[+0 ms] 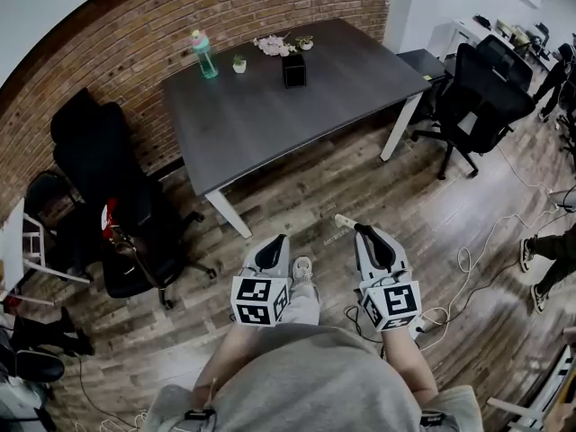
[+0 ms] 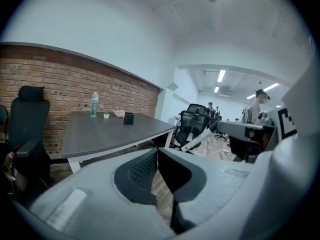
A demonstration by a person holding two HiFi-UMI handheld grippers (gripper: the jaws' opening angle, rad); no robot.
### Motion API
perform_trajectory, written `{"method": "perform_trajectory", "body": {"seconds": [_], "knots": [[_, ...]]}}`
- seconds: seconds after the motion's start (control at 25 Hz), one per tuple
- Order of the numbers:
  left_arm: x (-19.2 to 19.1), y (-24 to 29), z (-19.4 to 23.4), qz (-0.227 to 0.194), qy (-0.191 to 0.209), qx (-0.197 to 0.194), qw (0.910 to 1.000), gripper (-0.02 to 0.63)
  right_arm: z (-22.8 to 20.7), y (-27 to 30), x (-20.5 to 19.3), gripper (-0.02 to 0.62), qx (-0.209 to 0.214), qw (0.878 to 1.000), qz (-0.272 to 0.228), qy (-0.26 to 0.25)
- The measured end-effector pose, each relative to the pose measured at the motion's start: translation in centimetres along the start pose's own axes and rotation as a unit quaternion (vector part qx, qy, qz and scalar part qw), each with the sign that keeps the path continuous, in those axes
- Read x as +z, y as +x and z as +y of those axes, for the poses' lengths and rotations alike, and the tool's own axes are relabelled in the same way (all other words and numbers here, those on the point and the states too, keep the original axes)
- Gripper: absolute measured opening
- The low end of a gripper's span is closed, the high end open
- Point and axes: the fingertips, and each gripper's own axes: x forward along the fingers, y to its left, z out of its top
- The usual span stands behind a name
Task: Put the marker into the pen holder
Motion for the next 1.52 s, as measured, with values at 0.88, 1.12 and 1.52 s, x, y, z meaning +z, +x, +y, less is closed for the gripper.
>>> {"method": "perform_trajectory", "body": {"seconds": [0.88,1.12,1.52], "knots": [[8.9,16.5,8.7,0.002,-0.001,-0.009,1.0,0.018,-7.6,18.7,4.0,0.066,-0.003,1.0,0.002,-0.017],[10.3,19.7,10.5,0.003,0.002,-0.013,0.9999,0.018,-8.8,22.3,4.3,0.066,-0.005,1.0,0.002,-0.018],[11.9,24.1,13.4,0.007,0.003,-0.014,0.9999,0.018,-10.6,27.8,4.7,0.066,-0.006,1.0,0.0,-0.016]]}}
